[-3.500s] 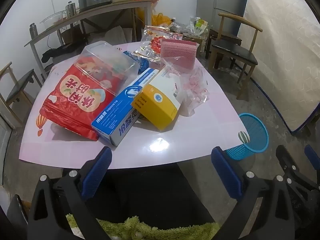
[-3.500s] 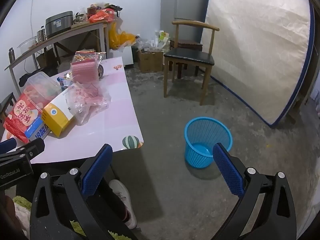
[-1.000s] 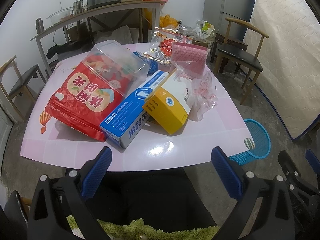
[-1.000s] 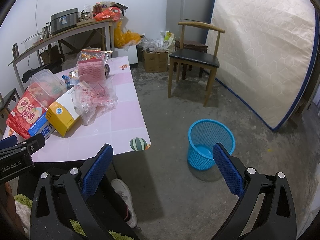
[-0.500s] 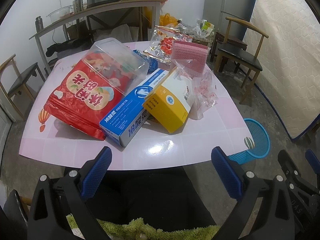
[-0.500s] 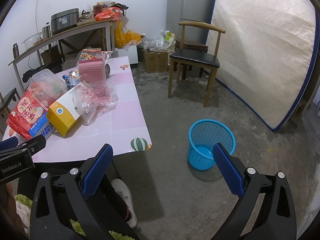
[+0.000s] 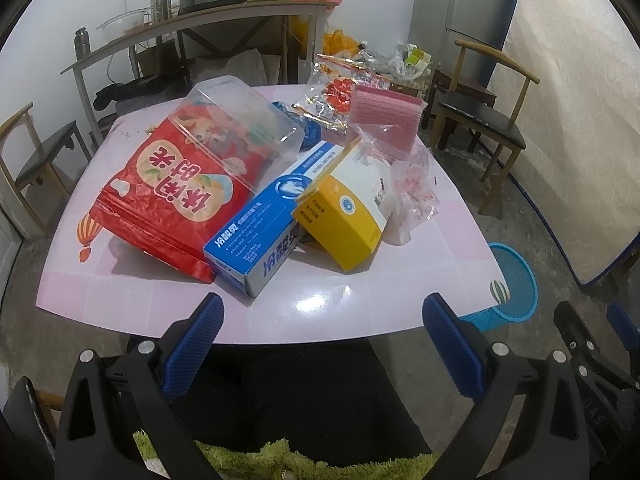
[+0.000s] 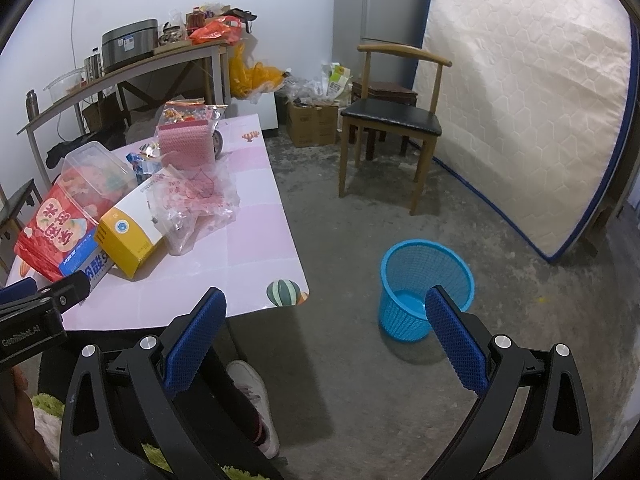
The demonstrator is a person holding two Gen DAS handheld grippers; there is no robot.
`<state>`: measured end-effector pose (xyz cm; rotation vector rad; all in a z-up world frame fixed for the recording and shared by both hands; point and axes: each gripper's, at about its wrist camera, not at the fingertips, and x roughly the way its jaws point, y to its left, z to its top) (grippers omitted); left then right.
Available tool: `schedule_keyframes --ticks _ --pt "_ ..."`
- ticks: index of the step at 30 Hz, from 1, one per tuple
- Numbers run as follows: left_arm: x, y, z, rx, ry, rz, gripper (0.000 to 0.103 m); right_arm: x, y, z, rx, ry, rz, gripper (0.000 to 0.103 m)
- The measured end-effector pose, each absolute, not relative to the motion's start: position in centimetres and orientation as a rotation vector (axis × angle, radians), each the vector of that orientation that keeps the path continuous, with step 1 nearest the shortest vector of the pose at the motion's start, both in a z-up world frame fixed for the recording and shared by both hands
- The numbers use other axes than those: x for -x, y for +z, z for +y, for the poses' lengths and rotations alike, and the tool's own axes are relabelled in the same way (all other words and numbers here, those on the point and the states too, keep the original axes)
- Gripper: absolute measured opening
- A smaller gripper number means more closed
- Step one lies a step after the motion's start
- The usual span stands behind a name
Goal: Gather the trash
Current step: 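Reach the right tool to the clear plastic bag and close on it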
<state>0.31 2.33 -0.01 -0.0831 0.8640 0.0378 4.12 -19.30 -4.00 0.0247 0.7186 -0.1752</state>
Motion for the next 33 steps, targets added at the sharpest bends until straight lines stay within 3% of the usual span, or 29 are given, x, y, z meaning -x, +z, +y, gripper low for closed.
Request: schedule_keyframes --ticks 17,26,33 --pt "-2.6 1.2 6.4 0.096 0.003 0.767 0.097 -10.3 -2.8 -19.1 -0.234 0.035 0.749 0.096" --pt "-4.0 1.6 9.3 0.234 -0.262 0.621 0.097 -17.4 -3.4 -18.4 -0.421 0.234 0.872 0.096" --pt "-6.8 1.6 9.5 0.222 -0.323 0.627 0.097 -22.3 -5.0 -18.2 -0.508 0.290 0.962 0.096"
